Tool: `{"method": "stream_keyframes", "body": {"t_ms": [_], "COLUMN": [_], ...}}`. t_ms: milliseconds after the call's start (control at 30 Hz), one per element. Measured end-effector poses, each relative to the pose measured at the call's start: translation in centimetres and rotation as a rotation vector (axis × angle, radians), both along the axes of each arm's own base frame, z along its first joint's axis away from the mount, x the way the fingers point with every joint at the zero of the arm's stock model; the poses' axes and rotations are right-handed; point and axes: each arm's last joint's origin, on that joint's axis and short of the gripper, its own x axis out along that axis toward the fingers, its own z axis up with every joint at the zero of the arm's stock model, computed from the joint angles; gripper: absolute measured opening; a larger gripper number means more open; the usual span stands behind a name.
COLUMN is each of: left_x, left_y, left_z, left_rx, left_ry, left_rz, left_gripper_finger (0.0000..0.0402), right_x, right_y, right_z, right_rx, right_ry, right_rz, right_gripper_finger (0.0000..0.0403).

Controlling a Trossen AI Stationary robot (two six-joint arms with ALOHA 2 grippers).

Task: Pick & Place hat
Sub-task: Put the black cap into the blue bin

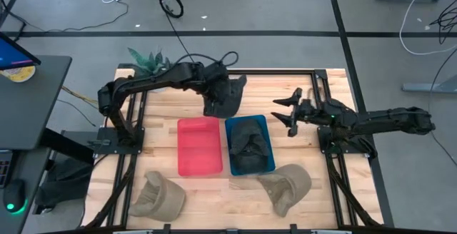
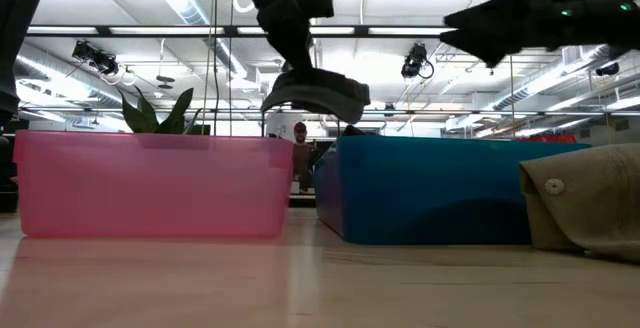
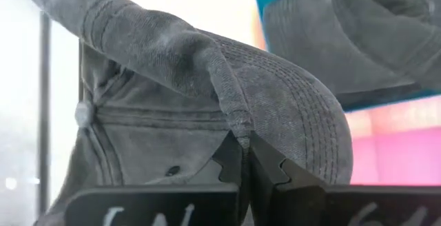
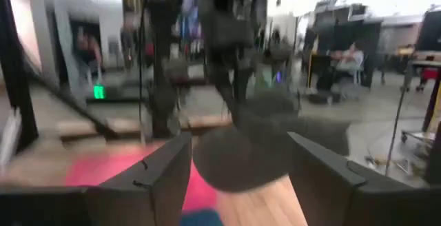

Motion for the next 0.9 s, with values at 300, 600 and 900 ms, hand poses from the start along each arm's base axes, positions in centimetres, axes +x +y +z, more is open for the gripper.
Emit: {"method": "stream_keyframes", "body": {"t_ms": [300, 600, 900], "left_x": [0.2, 0.4, 0.7], "left_y": [-1.4, -2.1, -3.5], "left_z": [0.4, 0.4, 0.3], "left_rx": [0.032, 0.041, 0.043], "left_ry": [0.022, 0.026, 0.026], "left_rz": [0.005, -0.01, -0.051], "left_gripper_finger": [0.0003, 0.0003, 0.0003], "right_x": [5.5, 11.5, 15.6], "right_y": [0.0, -0.4, -0.9], "right_z": [2.9, 3.6, 3.4], "right_rx": [-0.128, -0.205, -0.271], "right_ry": [0.186, 0.31, 0.381], "right_rz": [-0.027, -0.058, -0.105], "right_gripper_finger": [0.0236, 0.0236, 0.0236]}}
